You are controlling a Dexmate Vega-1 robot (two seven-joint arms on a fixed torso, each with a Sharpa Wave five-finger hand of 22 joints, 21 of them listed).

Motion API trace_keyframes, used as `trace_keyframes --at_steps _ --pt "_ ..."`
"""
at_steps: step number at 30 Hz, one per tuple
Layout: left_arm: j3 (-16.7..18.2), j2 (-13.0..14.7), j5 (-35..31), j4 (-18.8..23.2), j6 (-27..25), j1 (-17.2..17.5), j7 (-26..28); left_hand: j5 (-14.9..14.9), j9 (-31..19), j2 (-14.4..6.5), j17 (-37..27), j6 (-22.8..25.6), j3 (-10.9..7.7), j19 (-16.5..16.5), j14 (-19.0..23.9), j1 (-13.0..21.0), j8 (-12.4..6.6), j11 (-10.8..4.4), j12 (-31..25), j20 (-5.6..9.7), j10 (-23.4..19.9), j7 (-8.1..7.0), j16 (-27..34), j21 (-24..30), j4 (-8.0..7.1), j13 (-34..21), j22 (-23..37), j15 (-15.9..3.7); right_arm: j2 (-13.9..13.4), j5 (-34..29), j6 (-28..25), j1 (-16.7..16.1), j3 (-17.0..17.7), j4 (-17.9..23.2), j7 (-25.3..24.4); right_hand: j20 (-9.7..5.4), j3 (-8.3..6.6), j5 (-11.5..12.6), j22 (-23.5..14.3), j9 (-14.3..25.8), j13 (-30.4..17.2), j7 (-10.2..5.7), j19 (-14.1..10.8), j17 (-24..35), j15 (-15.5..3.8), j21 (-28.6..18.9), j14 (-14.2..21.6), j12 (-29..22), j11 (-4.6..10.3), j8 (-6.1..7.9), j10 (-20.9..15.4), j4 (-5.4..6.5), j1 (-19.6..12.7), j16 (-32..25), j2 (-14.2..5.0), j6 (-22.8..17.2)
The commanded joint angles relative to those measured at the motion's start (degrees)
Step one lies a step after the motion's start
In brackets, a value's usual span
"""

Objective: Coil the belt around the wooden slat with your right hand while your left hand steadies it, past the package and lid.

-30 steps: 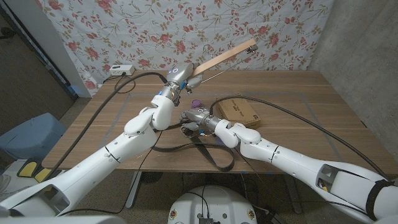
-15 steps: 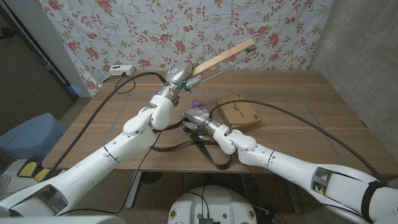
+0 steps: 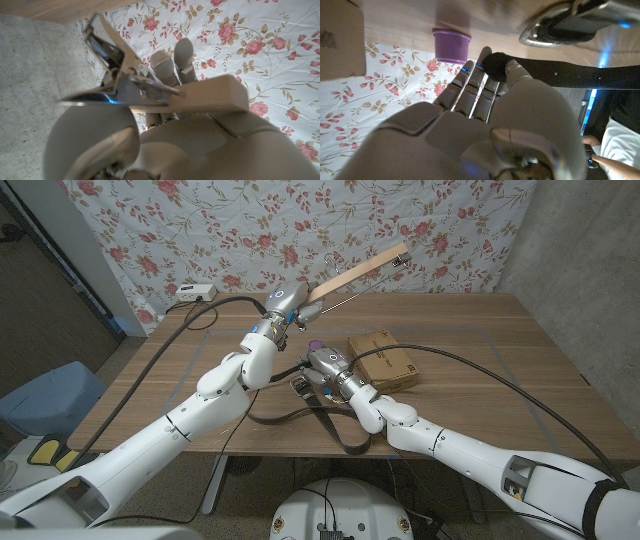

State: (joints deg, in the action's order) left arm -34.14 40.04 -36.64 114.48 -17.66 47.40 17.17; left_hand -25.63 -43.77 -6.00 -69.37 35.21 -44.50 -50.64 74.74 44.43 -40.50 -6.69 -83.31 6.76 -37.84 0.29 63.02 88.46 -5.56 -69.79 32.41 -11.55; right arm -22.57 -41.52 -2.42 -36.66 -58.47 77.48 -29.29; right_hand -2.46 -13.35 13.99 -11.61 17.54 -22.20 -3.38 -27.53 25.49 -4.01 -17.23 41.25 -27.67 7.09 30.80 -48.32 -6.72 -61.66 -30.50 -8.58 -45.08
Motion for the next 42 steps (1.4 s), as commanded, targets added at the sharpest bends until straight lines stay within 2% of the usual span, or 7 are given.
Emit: trace_keyframes --at_steps 1,7,20,24,25,31,42 --pt "-0.29 -0.18 0.40 -1.22 0.78 -1.05 -0.19 0.25 -0.07 -3.67 -0.17 0.08 -4.20 0.10 0.32 -2.79 -0.65 -0.37 -0.29 3.79 0.07 0.08 -0.01 0.43 -3.59 0.11 0.33 -0.33 -0.56 7.25 1.54 -3.73 7.75 2.02 -10.56 -1.61 -0.01 0.46 -0.21 7.76 -0.56 -1.12 0.05 0.20 -8.64 -0.60 0.55 -0.48 0.37 6.81 -0.04 0.46 0.11 0.35 -0.42 -2.04" --pt "-0.53 -0.38 0.44 -2.07 1.23 -1.92 -0.24 0.28 0.13 -3.66 -0.16 0.09 -4.20 0.08 0.31 -2.80 -0.72 -0.43 -0.42 3.76 0.10 0.07 -0.01 0.27 -3.59 -0.04 0.00 -0.33 -1.04 8.84 1.41 -4.55 10.21 2.58 -13.79 -1.67 0.06 0.87 -0.27 8.63 -1.12 -1.09 0.09 0.31 -8.70 -0.77 0.91 -0.85 0.21 7.43 -0.04 0.57 0.00 0.83 -0.43 -1.63" --pt "-1.58 -1.56 0.32 -4.55 2.40 -4.43 -0.09 0.37 0.18 -3.64 -0.15 -0.10 -4.22 0.10 0.20 -2.80 -1.30 -0.19 -0.48 3.70 0.18 0.11 0.14 0.31 -3.55 0.30 -0.31 -0.33 -2.31 11.55 0.70 -7.61 15.07 5.13 -20.11 -1.80 0.27 1.64 -0.40 10.29 -2.20 -1.57 -0.25 0.43 -8.73 -1.32 1.07 -1.37 1.15 8.67 0.39 0.82 -0.13 2.14 -0.31 -1.02" --pt "-2.01 -2.06 -0.50 -4.87 1.48 -5.03 -0.06 0.38 0.43 -3.62 -0.08 -0.09 -4.24 0.17 -0.04 -2.81 -1.37 -0.23 -0.66 3.69 0.10 0.07 0.05 0.43 -3.55 0.07 -0.23 -0.33 -2.62 12.37 0.35 -8.67 16.66 5.99 -22.02 -1.93 0.34 1.91 -0.45 10.82 -2.55 -1.52 -0.35 0.49 -8.82 -1.51 1.16 -1.55 1.49 9.13 0.46 0.80 -0.29 2.54 -0.21 -0.98" --pt "-2.16 -2.15 -0.80 -4.93 1.18 -5.19 -0.11 0.38 0.43 -3.63 -0.07 -0.10 -4.24 0.12 0.02 -2.81 -1.40 -0.21 -0.73 3.71 0.24 0.03 0.06 0.37 -3.55 -0.08 -0.35 -0.33 -2.70 12.44 0.12 -9.00 17.05 6.33 -22.59 -1.92 0.38 2.04 -0.47 11.06 -2.71 -1.51 -0.34 0.51 -8.82 -1.58 1.15 -1.73 1.05 9.34 0.26 0.77 -0.38 2.75 -0.13 -0.98" --pt "-3.09 -2.60 -2.71 -4.68 -1.60 -6.15 -1.39 0.36 0.43 -3.60 0.03 -0.08 -4.27 0.21 0.19 -2.84 -1.66 -0.28 -1.09 3.68 0.54 0.08 0.01 0.67 -3.62 -0.40 0.17 -0.34 -3.34 12.74 -1.17 -11.19 19.55 8.71 -26.22 -2.15 0.50 2.49 -0.53 11.78 -3.20 -1.56 -0.55 0.74 -8.89 -1.90 1.71 -2.20 2.02 10.08 -0.24 0.57 -0.83 3.04 0.09 -1.30" --pt "-4.49 -3.38 -3.50 -5.82 -2.09 -8.30 -2.62 0.28 0.37 -3.55 0.27 -0.20 -4.41 0.15 0.46 -2.89 -2.22 -0.43 -1.43 3.77 0.52 -0.01 -0.42 0.64 -3.68 -0.39 0.36 -0.34 -3.93 12.72 -2.54 -15.13 23.72 11.99 -33.38 -2.57 0.75 2.95 -0.76 12.59 -3.81 -1.49 -1.18 1.37 -8.91 -2.55 2.59 -2.66 2.25 10.65 -0.56 0.44 -1.31 2.95 0.16 -1.09"
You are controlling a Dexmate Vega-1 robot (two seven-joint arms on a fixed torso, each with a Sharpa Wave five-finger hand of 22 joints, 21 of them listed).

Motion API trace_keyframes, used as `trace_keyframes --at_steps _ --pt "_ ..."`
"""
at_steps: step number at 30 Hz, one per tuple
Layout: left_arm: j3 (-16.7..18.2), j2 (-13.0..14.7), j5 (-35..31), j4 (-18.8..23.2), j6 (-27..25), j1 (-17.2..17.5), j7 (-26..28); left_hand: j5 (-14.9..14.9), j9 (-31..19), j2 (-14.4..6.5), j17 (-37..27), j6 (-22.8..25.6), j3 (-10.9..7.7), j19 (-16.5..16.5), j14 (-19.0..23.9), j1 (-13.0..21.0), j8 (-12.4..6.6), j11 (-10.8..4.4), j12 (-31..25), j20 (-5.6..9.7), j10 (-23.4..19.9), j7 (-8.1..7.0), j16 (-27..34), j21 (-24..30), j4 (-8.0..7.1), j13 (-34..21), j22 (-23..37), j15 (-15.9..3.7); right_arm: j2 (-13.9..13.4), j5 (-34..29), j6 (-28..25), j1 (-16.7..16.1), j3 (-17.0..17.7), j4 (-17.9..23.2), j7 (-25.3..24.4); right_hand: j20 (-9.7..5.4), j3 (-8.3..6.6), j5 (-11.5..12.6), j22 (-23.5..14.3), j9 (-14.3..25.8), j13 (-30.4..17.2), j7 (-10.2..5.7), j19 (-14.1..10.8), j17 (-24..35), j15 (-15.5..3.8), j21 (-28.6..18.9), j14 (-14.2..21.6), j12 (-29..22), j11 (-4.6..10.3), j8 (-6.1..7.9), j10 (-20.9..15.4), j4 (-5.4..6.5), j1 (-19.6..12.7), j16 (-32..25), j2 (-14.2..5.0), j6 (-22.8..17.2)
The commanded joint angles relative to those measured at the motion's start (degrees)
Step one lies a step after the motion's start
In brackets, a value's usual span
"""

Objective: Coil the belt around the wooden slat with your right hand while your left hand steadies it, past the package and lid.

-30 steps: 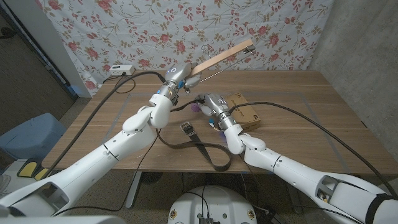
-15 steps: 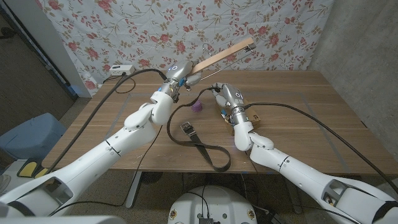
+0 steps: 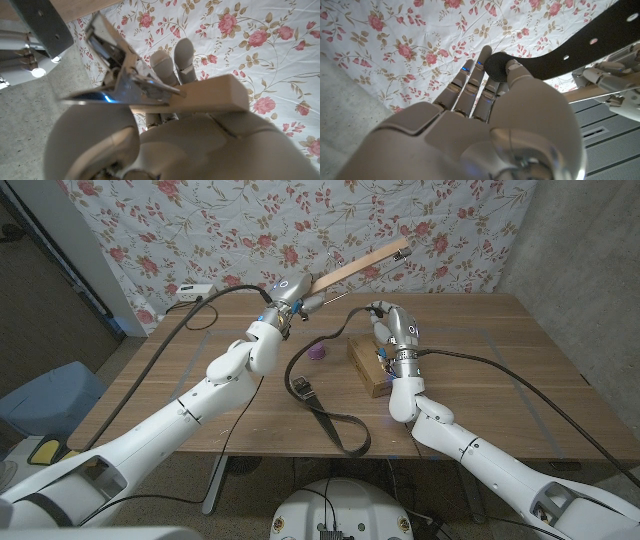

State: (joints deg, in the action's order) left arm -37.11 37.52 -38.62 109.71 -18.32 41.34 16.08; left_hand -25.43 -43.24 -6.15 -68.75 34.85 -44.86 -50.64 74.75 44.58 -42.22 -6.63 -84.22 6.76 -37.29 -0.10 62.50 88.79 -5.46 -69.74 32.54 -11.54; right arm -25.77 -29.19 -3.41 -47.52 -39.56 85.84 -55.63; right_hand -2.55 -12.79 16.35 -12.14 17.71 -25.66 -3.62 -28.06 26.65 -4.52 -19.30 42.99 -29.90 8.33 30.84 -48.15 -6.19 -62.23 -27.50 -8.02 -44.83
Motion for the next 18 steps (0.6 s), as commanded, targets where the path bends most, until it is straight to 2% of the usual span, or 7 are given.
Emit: trace_keyframes --at_steps 1,5,10,11,12,15,18 --pt "-1.67 -0.94 -1.53 -1.15 -1.47 -2.51 -1.85 0.07 -0.05 -3.39 -0.21 0.18 -4.07 0.13 0.32 -3.04 -0.50 -0.46 -0.65 3.79 0.01 0.27 -0.07 0.25 -3.79 -0.55 0.14 -0.35 -0.72 0.44 -1.56 -4.57 5.17 3.80 -7.69 -2.48 0.24 0.63 -0.27 12.51 -0.42 -1.22 -0.64 0.26 -8.37 -0.54 0.88 -0.44 1.10 10.68 -0.68 -0.08 -0.75 -0.02 -0.36 -1.36" --pt "-2.43 -1.10 -2.02 -1.33 -2.14 -3.68 -3.70 0.03 -0.16 -3.38 -0.53 0.05 -4.15 0.15 0.44 -3.06 -0.71 -0.59 -0.82 3.82 0.10 0.25 0.10 0.28 -3.81 -0.51 0.34 -0.35 0.80 -1.14 -0.75 -6.79 8.68 4.55 -8.37 -2.52 0.28 0.73 -0.35 12.70 -0.56 -1.30 -0.64 0.34 -8.37 -0.66 0.86 -0.51 1.06 10.79 -0.66 -0.07 -0.83 0.12 -0.38 -1.27" --pt "-4.04 -1.14 -3.00 -1.46 -3.40 -5.99 -8.27 0.01 0.14 -3.37 -0.38 0.08 -4.17 0.14 0.28 -3.08 -0.82 -0.38 -1.13 3.89 0.12 0.23 -0.13 0.04 -3.79 -0.55 0.00 -0.37 5.40 -6.09 2.83 -9.99 15.32 4.33 -8.37 -2.57 0.36 0.87 -0.47 12.81 -0.77 -1.35 -0.66 0.48 -8.34 -0.85 0.88 -0.61 1.06 10.91 -0.64 -0.05 -0.92 0.29 -0.38 -1.29" --pt "-4.77 -1.24 -3.50 -1.70 -3.59 -6.98 -9.85 0.00 0.05 -3.33 -0.54 0.03 -4.16 0.18 0.42 -3.10 -0.94 -0.33 -0.67 3.81 -0.14 0.28 0.00 0.15 -3.79 0.33 0.17 -0.36 6.96 -7.82 4.11 -10.82 17.50 4.34 -8.37 -2.61 0.39 0.91 -0.50 12.75 -0.84 -1.32 -0.67 0.50 -8.33 -0.92 0.85 -0.64 1.04 10.90 -0.63 -0.04 -0.93 0.38 -0.36 -1.34" --pt "-4.79 -1.23 -3.54 -1.67 -3.65 -7.00 -9.96 -0.01 0.18 -3.33 -0.39 0.05 -4.18 0.19 0.26 -3.10 -0.95 -0.48 -0.81 3.81 0.02 0.24 -0.17 0.12 -3.78 0.01 0.13 -0.36 7.54 -8.45 4.59 -10.91 18.02 4.06 -8.37 -2.64 0.42 0.92 -0.52 12.78 -0.86 -1.33 -0.69 0.54 -8.33 -0.95 0.88 -0.65 1.06 10.91 -0.63 -0.05 -0.94 0.37 -0.33 -1.31" --pt "-5.98 -1.59 -4.45 -2.00 -4.16 -8.62 -12.59 -0.04 0.14 -3.28 -0.72 -0.06 -4.22 0.22 0.44 -3.12 -1.12 -0.39 -1.14 3.86 0.10 0.16 0.07 0.01 -3.78 -0.31 0.01 -0.36 11.58 -13.22 7.85 -12.30 23.01 3.89 -8.37 -2.68 0.48 0.99 -0.58 12.81 -0.97 -1.36 -0.70 0.61 -8.36 -1.06 0.89 -0.70 1.02 10.94 -0.61 -0.04 -0.98 0.47 -0.31 -1.27" --pt "-6.44 -1.99 -4.32 -2.32 -4.04 -9.44 -13.88 -0.07 0.22 -3.23 -0.93 0.02 -4.23 0.32 0.39 -3.14 -1.35 -0.43 -1.31 3.82 0.29 0.08 0.21 0.17 -3.77 -0.46 0.26 -0.35 12.94 -15.62 9.41 -12.97 25.59 4.62 -8.37 -2.73 0.53 1.09 -0.66 12.72 -1.11 -1.40 -0.69 0.67 -8.34 -1.18 0.90 -0.76 1.01 10.94 -0.59 0.02 -1.00 0.63 -0.34 -1.36"
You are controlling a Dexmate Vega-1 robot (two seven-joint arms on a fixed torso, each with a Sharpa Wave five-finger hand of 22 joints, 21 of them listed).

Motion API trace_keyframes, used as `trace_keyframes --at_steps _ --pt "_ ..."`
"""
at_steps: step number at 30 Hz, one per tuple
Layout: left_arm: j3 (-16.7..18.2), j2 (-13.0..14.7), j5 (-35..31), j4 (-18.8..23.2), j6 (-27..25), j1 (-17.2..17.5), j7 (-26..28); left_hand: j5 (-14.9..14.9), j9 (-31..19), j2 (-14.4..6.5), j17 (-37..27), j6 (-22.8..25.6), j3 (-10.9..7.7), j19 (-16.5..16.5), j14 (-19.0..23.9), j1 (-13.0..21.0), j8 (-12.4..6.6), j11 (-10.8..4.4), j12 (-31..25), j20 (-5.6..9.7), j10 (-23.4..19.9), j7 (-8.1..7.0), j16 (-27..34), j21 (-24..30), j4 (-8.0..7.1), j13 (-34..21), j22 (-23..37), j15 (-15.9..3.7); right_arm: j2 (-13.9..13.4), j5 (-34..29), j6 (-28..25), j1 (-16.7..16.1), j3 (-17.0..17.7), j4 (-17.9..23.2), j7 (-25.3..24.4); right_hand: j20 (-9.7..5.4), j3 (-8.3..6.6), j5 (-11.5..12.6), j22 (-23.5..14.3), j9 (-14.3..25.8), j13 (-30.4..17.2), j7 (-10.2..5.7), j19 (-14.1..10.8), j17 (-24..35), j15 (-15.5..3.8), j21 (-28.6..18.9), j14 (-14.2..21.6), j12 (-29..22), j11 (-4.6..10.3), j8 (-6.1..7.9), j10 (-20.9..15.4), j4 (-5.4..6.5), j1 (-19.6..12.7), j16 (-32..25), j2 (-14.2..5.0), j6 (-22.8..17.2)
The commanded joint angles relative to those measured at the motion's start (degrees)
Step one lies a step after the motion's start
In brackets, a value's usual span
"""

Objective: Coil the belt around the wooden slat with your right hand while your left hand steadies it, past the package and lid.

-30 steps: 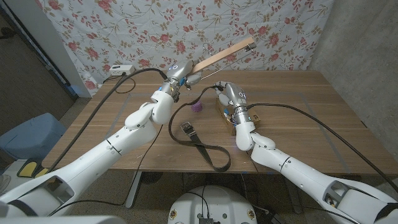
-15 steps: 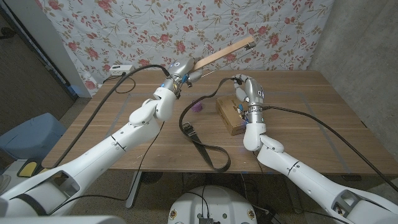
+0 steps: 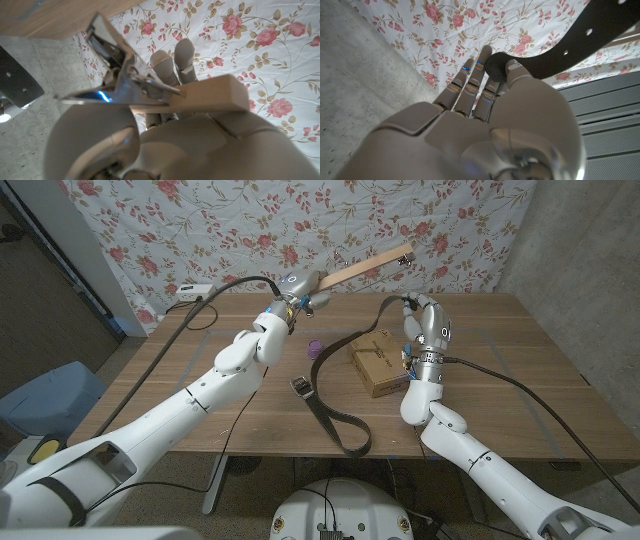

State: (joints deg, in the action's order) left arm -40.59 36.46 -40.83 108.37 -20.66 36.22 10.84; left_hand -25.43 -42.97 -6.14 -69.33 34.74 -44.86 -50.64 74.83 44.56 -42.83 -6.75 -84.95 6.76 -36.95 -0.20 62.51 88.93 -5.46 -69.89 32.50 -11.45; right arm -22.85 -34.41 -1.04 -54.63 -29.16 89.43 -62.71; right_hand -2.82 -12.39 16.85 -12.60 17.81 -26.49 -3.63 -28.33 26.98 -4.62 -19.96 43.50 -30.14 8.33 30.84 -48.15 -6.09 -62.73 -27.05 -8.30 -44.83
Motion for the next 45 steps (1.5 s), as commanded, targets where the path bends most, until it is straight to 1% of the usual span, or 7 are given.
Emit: trace_keyframes --at_steps 1,4,10,14,20,31,45 --pt "-3.19 -0.99 -2.15 -1.16 -1.44 -4.62 -8.98 -0.07 0.06 -3.24 -0.21 0.19 -4.22 0.21 0.23 -3.13 -0.75 -0.29 -0.71 3.82 0.01 0.29 0.09 -0.16 -3.76 -0.43 -0.04 -0.44 10.07 -10.87 7.24 -6.01 15.74 1.42 -1.29 -2.49 0.17 0.64 -0.24 12.58 -0.36 -1.49 -0.41 0.39 -8.28 -0.59 0.40 -0.56 1.01 10.94 -0.57 -0.10 -0.55 0.25 -0.01 -1.39" --pt "-4.11 -1.14 -2.68 -1.48 -0.98 -5.59 -10.44 -0.09 0.11 -3.20 -0.17 0.13 -4.21 0.51 0.14 -3.14 -0.87 -0.34 -0.44 3.74 -0.13 0.19 0.03 -0.14 -3.75 0.11 0.12 -0.43 8.79 -11.20 6.73 -6.46 16.47 3.26 -1.29 -2.63 0.23 0.75 -0.31 12.50 -0.49 -1.64 -0.44 0.40 -8.27 -0.74 0.31 -0.58 1.13 10.91 -0.47 -0.12 -0.64 0.50 0.06 -1.36" --pt "-5.85 -1.88 -3.83 -3.00 0.41 -7.10 -11.98 -0.15 0.56 -3.06 -0.26 0.19 -4.09 0.58 0.08 -3.15 -1.05 -0.34 -0.36 3.58 -0.15 0.09 0.05 -0.48 -3.63 0.28 -0.86 -0.44 2.01 -8.07 1.81 -5.84 14.35 7.41 -0.46 -2.81 0.41 1.01 -0.47 12.29 -0.81 -1.86 -0.25 0.40 -8.33 -0.99 0.04 -0.61 1.53 10.94 -0.25 -0.17 -0.82 1.13 0.31 -1.59" --pt "-7.35 -2.47 -4.74 -4.47 1.66 -8.57 -13.69 -0.18 0.38 -3.02 -0.31 0.09 -4.05 0.73 -0.01 -3.14 -1.26 -0.31 -0.47 3.52 -0.14 0.06 0.08 -0.56 -3.60 0.11 -1.14 -0.45 -1.22 -7.49 -0.90 -3.60 12.36 8.04 -0.16 -2.86 0.53 1.20 -0.56 11.99 -1.01 -2.17 -0.12 0.35 -8.36 -1.16 -0.21 -0.57 1.60 10.88 -0.04 -0.19 -0.92 1.62 0.47 -1.77" --pt "-8.54 -3.12 -5.06 -5.69 3.49 -10.16 -16.22 -0.23 0.68 -2.89 -0.30 0.23 -3.91 2.03 -0.20 -3.14 -1.43 -0.41 -0.51 2.81 -0.02 0.07 0.05 -1.10 -3.52 0.20 -2.07 -0.43 -4.17 -5.01 -0.97 1.34 9.17 6.08 0.11 -2.93 0.77 1.51 -0.61 11.92 -1.35 -3.15 0.07 0.49 -8.42 -1.40 -0.20 -0.66 1.83 11.22 -0.17 -0.13 -1.06 2.09 0.56 -2.55" --pt "-9.19 -3.57 -5.65 -5.09 4.47 -11.18 -19.77 -0.33 1.13 -2.76 0.51 0.18 -3.50 2.99 -0.64 -3.06 -1.69 -0.27 0.15 2.25 -0.45 -0.07 -0.78 -1.36 -3.34 0.91 -3.96 -0.42 -5.95 -3.00 0.86 10.48 3.39 1.75 -0.07 -2.97 1.16 1.81 -0.77 11.87 -1.72 -3.24 0.11 0.80 -8.37 -1.82 0.04 -0.71 1.92 11.33 -0.22 0.06 -1.01 2.38 0.64 -2.65" --pt "-9.16 -2.99 -9.14 -3.17 3.96 -9.27 -18.55 -0.54 1.28 -2.65 -0.02 0.05 -3.41 3.41 -0.71 -2.97 -2.03 -0.21 0.23 2.08 -0.29 -0.17 -0.64 -0.96 -3.28 0.54 -4.71 -0.45 -6.21 5.28 2.91 17.67 2.25 -2.50 5.50 -3.01 1.49 2.24 -0.82 11.88 -2.16 -3.29 0.28 1.09 -8.46 -2.22 0.20 -0.72 2.05 11.46 -0.28 0.14 -1.22 2.90 0.67 -2.68"
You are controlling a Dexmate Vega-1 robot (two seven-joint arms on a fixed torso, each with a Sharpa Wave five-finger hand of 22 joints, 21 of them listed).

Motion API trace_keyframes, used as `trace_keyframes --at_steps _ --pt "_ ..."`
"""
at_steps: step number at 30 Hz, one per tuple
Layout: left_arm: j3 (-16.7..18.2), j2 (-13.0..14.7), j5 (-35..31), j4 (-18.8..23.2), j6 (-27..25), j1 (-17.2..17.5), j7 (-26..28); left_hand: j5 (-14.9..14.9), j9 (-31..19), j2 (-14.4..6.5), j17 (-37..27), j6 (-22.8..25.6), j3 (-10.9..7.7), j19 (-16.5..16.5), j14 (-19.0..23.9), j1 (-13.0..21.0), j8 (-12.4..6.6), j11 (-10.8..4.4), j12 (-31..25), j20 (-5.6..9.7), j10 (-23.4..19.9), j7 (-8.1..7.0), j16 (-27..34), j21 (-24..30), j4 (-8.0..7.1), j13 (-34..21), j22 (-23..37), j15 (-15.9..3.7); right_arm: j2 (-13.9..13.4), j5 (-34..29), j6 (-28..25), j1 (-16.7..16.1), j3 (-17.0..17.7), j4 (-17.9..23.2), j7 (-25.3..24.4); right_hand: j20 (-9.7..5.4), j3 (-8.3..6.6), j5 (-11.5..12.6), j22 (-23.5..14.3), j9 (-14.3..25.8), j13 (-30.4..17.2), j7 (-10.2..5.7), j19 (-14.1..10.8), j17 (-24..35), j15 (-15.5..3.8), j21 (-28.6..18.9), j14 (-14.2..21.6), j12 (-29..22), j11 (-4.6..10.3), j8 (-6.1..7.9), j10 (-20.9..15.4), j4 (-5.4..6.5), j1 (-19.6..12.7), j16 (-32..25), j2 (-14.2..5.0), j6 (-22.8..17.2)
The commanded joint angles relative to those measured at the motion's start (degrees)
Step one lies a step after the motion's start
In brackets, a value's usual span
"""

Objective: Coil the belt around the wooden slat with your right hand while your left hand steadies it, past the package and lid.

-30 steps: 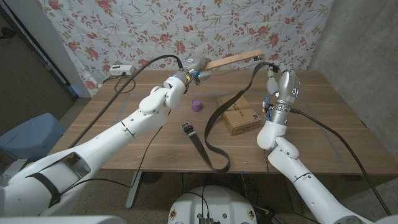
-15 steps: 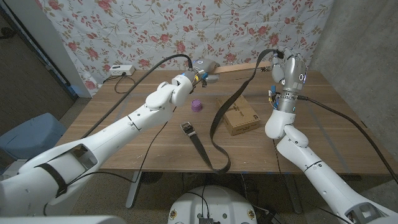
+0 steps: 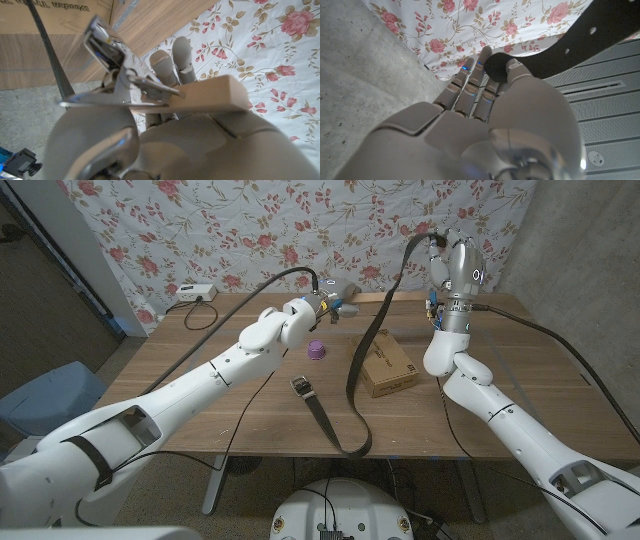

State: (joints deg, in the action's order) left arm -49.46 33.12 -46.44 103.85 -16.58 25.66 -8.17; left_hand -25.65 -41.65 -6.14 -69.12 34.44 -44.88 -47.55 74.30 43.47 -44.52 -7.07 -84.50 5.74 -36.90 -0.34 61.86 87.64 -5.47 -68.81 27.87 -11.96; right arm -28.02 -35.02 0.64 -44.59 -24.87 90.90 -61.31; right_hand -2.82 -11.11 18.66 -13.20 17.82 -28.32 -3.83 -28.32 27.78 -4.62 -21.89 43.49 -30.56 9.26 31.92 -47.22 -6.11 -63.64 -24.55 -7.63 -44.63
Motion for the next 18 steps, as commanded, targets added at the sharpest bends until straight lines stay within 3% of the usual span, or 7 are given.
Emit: trace_keyframes --at_steps 1,18 --pt "-0.28 0.40 -3.74 1.39 -0.10 1.48 0.58 -0.33 -0.04 -2.66 -0.24 0.39 -3.39 0.33 -0.17 -1.87 -0.36 0.11 -0.24 3.12 -0.35 -0.03 0.02 0.34 -3.27 -0.56 -0.09 0.06 -1.07 6.22 1.00 8.03 -2.03 -4.13 4.51 -3.02 0.25 0.46 -0.22 11.88 -0.36 -3.10 0.28 0.31 -8.44 -0.32 0.21 -0.31 1.11 10.41 -1.26 0.18 -0.30 0.45 0.01 -2.89" --pt "1.70 1.38 -5.08 2.87 0.91 5.41 5.59 -0.64 0.35 -2.66 -0.24 0.12 -3.23 0.54 0.03 -1.85 -0.87 -0.05 -0.12 3.17 -0.37 -0.14 -0.20 1.08 -3.42 -0.79 -0.68 0.08 -2.19 10.84 -4.64 14.20 -1.79 -6.48 11.10 -3.02 0.71 0.94 -0.18 11.87 -0.85 -3.23 0.59 0.69 -8.46 -0.73 0.21 -0.19 1.24 10.52 -1.15 0.30 -0.52 1.10 0.08 -2.90"
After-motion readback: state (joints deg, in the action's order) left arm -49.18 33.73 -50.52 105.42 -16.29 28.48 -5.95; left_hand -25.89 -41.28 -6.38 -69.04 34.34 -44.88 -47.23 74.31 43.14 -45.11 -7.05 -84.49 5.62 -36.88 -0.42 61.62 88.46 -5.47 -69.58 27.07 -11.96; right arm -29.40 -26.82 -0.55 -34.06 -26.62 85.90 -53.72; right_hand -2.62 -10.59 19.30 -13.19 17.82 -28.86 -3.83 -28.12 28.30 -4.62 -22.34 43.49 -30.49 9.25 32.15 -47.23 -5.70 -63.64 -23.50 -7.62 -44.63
